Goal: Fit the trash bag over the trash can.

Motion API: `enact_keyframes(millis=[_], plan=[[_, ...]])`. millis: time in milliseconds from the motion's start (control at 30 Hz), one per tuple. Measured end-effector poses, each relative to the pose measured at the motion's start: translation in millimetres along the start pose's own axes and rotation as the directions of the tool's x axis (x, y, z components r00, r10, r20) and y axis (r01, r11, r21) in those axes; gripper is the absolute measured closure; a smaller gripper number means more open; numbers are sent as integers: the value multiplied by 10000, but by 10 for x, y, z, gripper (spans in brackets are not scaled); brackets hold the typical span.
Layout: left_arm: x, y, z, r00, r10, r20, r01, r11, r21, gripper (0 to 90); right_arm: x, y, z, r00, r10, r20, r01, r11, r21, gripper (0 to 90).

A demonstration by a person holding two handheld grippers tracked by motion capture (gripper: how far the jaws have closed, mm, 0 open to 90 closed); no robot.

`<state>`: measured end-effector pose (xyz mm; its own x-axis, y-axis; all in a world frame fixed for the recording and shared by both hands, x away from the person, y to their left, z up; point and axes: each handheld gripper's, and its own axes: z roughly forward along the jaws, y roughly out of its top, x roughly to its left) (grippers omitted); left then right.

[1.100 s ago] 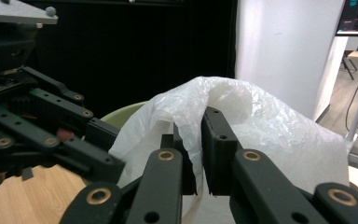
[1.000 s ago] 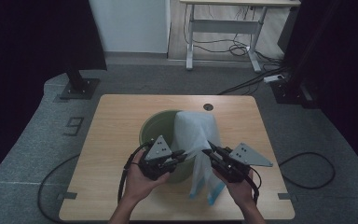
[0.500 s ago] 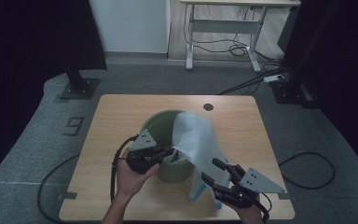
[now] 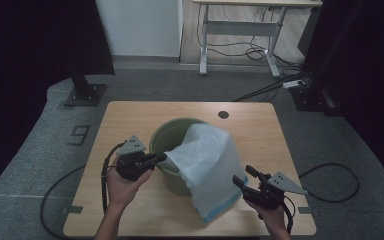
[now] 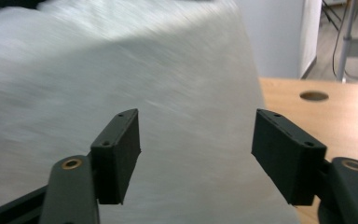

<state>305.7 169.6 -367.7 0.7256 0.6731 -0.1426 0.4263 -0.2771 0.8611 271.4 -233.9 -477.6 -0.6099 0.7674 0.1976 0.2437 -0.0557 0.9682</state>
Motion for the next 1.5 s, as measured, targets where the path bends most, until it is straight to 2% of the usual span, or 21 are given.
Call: enact_keyframes(millis=[133,233,333,467,633,667,767,867,967,1067,1133,1200,1233,1367,1433,1467,1500], plan=[[76,0,-36,9998,-165,-87,165,9999,-13,900,-83,-72,111,9999,6,-135,-2,9995,308,290],[94,7,-46,9997,-195,-134,195,9998,-20,900,-114,-80,161,10000,-2,-63,4,9991,434,275],[132,10,-62,9994,-255,-224,254,9997,-20,900,-180,-96,228,9994,130,-306,-111,9982,595,250],[220,-4,-91,9986,-458,-273,457,9989,-61,900,-228,-108,250,9988,294,-403,-268,9975,647,232],[293,-24,-119,9974,-641,-341,636,9979,-139,900,-283,-165,289,9921,880,-896,-824,9945,645,230],[299,-27,-119,9972,-655,-359,651,9978,-135,900,-277,-198,319,9884,998,-1141,-924,9934,680,235],[311,-38,-114,9970,-674,-392,670,9977,-110,900,-251,-221,345,9864,973,-1323,-885,9936,708,258],[325,-50,-108,9966,-724,-385,721,9973,-104,900,-205,-229,383,9827,878,-1633,-753,9938,813,309],[333,-60,-99,9965,-738,-392,736,9973,-74,900,-167,-223,411,9790,856,-1851,-721,9943,784,417],[333,-63,-100,9965,-753,-369,750,9971,-82,900,-131,-210,425,9769,838,-1964,-710,9949,714,613],[329,-62,-102,9966,-745,-355,743,9972,-91,900,-103,-192,428,9777,706,-1977,-573,9958,720,710],[328,-60,-105,9966,-738,-364,734,9972,-127,899,-90,-168,436,9718,932,-2167,-759,9933,869,816],[328,-59,-104,9966,-738,-362,734,9972,-131,899,-68,-141,429,9729,925,-2118,-753,9933,881,879],[328,-41,-87,9966,-730,-377,727,9973,-96,896,-57,-106,418,9769,940,-1920,-779,9929,902,889],[318,-26,-79,9970,-682,-371,679,9977,-85,891,-62,-78,395,9826,878,-1635,-751,9938,826,890],[313,-17,-74,9971,-662,-363,660,9978,-78,876,-80,-38,361,9872,861,-1340,-782,9949,631,890],[307,-7,-71,9973,-635,-376,633,9980,-65,876,-80,-38,361,9872,861,-1340,-782,9949,631,890]])
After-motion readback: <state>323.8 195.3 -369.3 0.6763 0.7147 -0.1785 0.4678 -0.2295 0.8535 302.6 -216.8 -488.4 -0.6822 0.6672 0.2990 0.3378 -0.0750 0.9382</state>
